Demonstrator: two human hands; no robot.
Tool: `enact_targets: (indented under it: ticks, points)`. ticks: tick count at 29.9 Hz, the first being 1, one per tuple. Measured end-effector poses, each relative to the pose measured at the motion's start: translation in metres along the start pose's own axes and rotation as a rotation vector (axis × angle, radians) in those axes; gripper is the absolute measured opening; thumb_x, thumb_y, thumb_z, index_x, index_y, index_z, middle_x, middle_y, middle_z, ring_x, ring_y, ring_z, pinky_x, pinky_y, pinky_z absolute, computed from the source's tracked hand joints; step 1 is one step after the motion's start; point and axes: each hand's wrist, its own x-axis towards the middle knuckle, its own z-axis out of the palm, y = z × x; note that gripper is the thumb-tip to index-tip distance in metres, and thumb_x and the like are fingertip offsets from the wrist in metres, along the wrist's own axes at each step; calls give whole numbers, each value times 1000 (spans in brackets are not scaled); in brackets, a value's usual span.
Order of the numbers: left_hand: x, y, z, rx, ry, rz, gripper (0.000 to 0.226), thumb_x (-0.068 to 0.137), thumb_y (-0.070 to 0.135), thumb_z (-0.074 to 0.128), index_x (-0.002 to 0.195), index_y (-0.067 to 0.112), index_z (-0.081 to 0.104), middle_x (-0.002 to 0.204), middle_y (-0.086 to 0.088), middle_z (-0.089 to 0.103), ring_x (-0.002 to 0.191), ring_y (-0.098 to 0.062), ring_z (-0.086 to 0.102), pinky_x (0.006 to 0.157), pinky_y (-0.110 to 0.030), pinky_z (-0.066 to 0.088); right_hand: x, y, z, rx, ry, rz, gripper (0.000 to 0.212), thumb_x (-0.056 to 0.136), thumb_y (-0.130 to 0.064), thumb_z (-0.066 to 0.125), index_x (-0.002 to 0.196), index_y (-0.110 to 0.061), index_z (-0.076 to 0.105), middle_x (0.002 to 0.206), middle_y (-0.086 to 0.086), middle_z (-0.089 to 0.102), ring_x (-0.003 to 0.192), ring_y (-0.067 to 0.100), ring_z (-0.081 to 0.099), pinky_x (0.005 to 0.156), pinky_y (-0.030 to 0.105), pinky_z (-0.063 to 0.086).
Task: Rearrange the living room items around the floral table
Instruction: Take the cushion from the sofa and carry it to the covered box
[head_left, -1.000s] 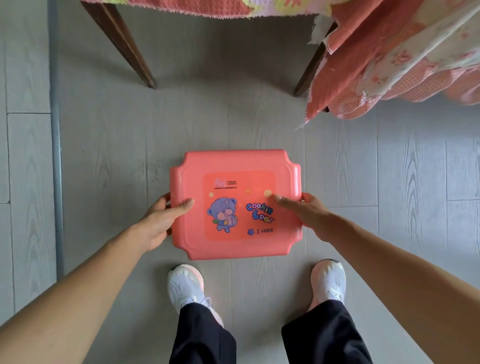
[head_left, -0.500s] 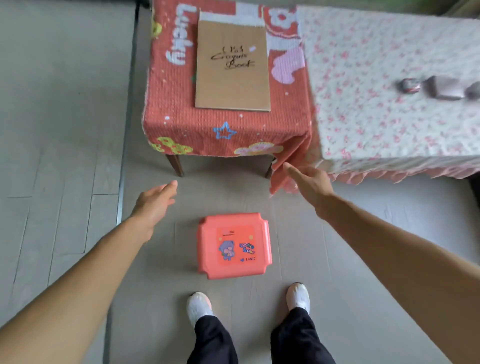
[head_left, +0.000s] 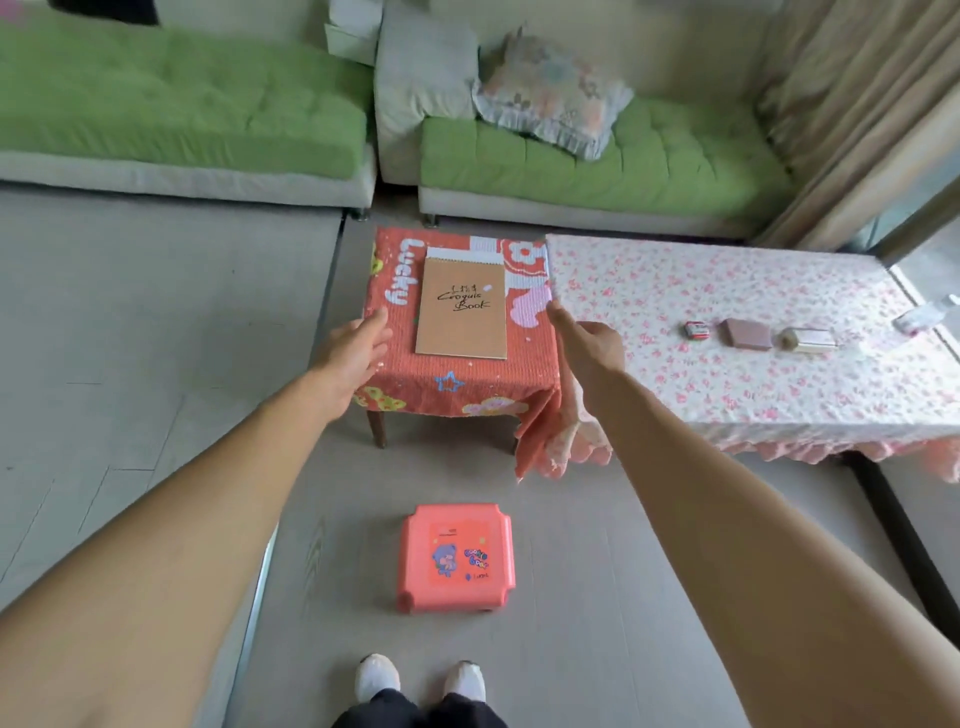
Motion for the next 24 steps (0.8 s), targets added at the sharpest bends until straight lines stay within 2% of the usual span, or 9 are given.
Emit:
enact_targets:
  ticks: [2, 7, 11, 16, 21, 24]
  points:
    - [-7, 11, -4, 2, -7, 22, 53, 97, 41, 41, 139, 8, 41, 146, -10, 45, 135, -26, 41, 113, -43, 29, -7, -13, -3, 7, 8, -35, 56, 88, -51, 59, 54, -19, 28, 52, -3, 27, 49, 11, 25, 49, 26, 23]
    - [3, 32, -38, 4, -18, 46, 52, 95, 43, 44, 135, 10, 46, 143, -8, 49, 132, -24, 45, 112, -45, 30, -10, -43, 9, 8, 31, 4, 59, 87, -45, 63, 54, -18, 23, 52, -2, 22, 48, 12, 21, 48, 26, 20]
    - [45, 50, -81, 6, -14, 52, 53, 95, 44, 45, 137, 11, 44, 142, -4, 51, 130, -22, 48, 111, -42, 32, -1, -77, 34, 34, 83, -28, 60, 85, -41, 65, 53, -18, 20, 51, -2, 20, 46, 14, 18, 47, 28, 15]
    - [113, 93, -156, 45, -130, 63, 54, 94, 45, 46, 137, 13, 44, 141, -3, 51, 129, -20, 48, 109, -40, 32, 14, -118, 104, 84, 182, 2, 58, 86, -43, 63, 54, -18, 22, 52, -2, 21, 48, 14, 20, 51, 28, 17]
    - [172, 145, -223, 117, -236, 132, 56, 93, 48, 47, 137, 13, 45, 142, -3, 50, 130, -20, 47, 108, -39, 31, 22, -161, 194, 165, 233, 10, 51, 85, -43, 65, 57, -15, 33, 53, 0, 27, 49, 16, 25, 52, 28, 21]
    - [198, 164, -244, 145, -296, 150, 55, 93, 47, 46, 137, 13, 45, 142, -3, 50, 130, -20, 47, 107, -38, 31, 27, -183, 232, 149, 223, -3, 55, 85, -42, 65, 55, -20, 25, 53, -1, 23, 49, 16, 22, 51, 30, 16]
